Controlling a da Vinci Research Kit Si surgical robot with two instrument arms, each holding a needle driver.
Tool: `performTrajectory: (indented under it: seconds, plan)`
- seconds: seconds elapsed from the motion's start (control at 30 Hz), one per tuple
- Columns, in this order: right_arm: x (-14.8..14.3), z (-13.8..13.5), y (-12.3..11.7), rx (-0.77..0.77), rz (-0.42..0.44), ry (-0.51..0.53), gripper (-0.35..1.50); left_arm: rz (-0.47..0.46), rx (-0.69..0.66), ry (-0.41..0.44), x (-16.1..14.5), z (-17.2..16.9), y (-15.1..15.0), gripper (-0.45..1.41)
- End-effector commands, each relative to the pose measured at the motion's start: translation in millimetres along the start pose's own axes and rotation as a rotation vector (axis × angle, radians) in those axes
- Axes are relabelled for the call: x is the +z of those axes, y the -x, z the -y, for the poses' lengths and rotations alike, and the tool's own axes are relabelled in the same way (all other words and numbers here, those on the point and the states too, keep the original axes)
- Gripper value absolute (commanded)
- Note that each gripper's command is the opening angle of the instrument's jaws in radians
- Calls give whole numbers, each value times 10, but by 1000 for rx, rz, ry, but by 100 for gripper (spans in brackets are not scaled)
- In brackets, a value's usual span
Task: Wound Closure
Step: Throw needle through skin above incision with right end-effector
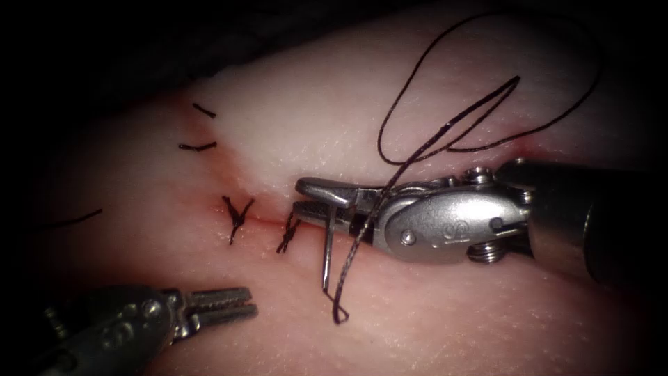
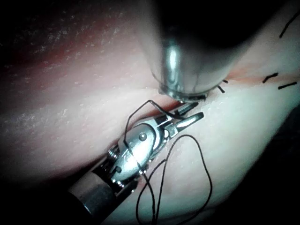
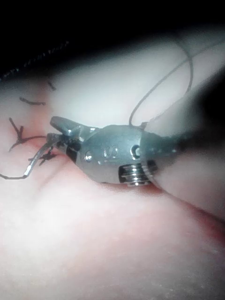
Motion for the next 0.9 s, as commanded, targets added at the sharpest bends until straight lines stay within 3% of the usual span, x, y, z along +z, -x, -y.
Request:
performTrajectory:
  seconds: [0.03,0.43,0.7,0.9]
  plan:
    - [12,-3,5,-6,2,4,-35,-3,2,-4,6,6,-7,-23]
    - [0,27,25,-47,56,3,-35,8,4,-25,5,13,-2,-27]
    - [-22,13,31,-35,91,42,-35,7,2,-29,4,14,-2,-28]
    - [-29,18,37,-28,110,28,-35,8,1,-30,4,13,-2,-30]
